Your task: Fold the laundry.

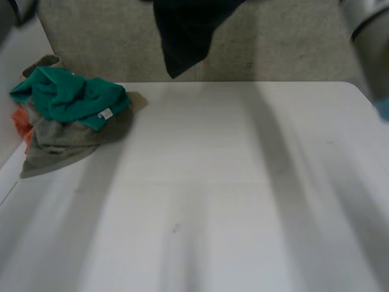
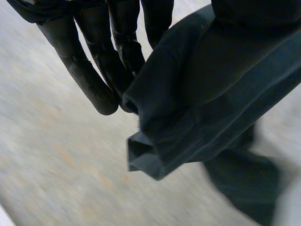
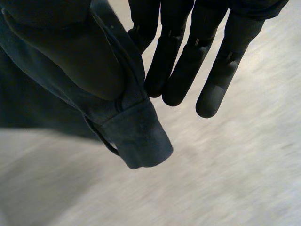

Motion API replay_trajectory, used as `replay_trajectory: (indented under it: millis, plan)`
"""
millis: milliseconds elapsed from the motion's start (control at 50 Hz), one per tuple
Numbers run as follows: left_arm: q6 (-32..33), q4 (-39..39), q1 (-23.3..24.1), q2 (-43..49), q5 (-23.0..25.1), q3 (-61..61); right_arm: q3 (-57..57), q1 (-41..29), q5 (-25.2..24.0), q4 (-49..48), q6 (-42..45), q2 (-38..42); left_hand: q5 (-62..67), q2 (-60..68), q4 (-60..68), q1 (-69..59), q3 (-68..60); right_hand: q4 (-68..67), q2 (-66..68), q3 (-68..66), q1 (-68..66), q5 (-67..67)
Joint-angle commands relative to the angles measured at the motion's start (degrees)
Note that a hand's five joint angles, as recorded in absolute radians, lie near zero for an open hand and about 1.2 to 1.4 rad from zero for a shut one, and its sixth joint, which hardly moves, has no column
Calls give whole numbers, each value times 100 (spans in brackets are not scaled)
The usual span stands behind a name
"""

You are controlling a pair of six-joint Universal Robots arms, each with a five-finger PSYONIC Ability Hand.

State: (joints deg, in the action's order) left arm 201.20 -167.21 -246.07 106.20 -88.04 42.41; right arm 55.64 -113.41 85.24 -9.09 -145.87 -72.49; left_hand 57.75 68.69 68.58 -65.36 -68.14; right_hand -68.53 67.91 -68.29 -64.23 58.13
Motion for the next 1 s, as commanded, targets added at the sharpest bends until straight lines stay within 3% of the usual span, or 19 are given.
replay_trajectory:
  millis: [20, 180, 300, 540, 560, 600, 620, 640, 660, 840, 920, 1000]
  plan:
    - [24, -373, 24, -38, 331, 2268, 2045, -120, -42, 154, -12, 59, 1225, 1131, 1142, -1464, -1186, -1147, 1209, -1171, -1577, 1187]
    - [217, -698, 94, 691, 77, 4212, 3830, -76, -244, -629, 85, 788, 1225, 1131, 1142, -1464, -1186, -1147, 1209, -1171, -1577, 1187]
    - [323, -374, 349, 727, -152, 4934, 4402, 65, -271, -384, 427, 693, 1225, 1131, 1142, -1464, -1186, -1147, 1209, -1171, -1577, 1187]
    - [314, 1111, 999, -275, -126, 5655, 4877, 671, -376, 2954, 1464, -555, 1225, 1131, 1142, -1464, -1186, -1147, 1209, -1171, -1577, 1187]
    - [332, 1121, 999, -266, -126, 5664, 4904, 698, -454, 2974, 1473, -574, 894, 800, 811, -1133, -854, -1147, 1209, -1171, -1577, 1187]
    - [349, 1095, 1008, -266, -99, 5690, 4974, 707, -586, 2922, 1456, -582, -1755, -1849, -1838, 1516, 1794, -1147, 1209, -1171, -1577, 1187]
    - [393, 1042, 1008, -240, -82, 5655, 5061, 698, -709, 2817, 1447, -582, -4665, -4759, -4748, 4426, 4704, -1147, 1209, -1171, -1577, 1187]
    - [445, 1024, 999, -231, -90, 5646, 5097, 689, -754, 2755, 1430, -582, -5610, -5704, -5693, 5371, 5649, -1147, 1209, -1171, -1577, 1187]
    - [498, 1007, 982, -222, -90, 5620, 5123, 680, -780, 2685, 1412, -582, -5775, -5869, -5858, 5536, 5814, -1147, 1209, -1171, -1577, 1187]
    - [1087, 260, 578, -82, 164, 4531, 5290, 426, -763, 2052, 1096, -556, -5775, -5869, -5858, 5536, 5814, -1147, 1209, -1171, -1577, 1187]
    - [1315, -345, 332, 697, 716, 3567, 5299, 285, -710, 1920, 929, -504, -4598, -4692, -4681, 4359, 4637, -1147, 1209, -1171, -1577, 1187]
    - [1711, -435, 165, 1604, 1078, 2467, 5308, 215, -596, 1780, 780, -424, -3670, -3764, -3753, 3431, 3709, -1147, 1209, -1171, -1577, 1187]
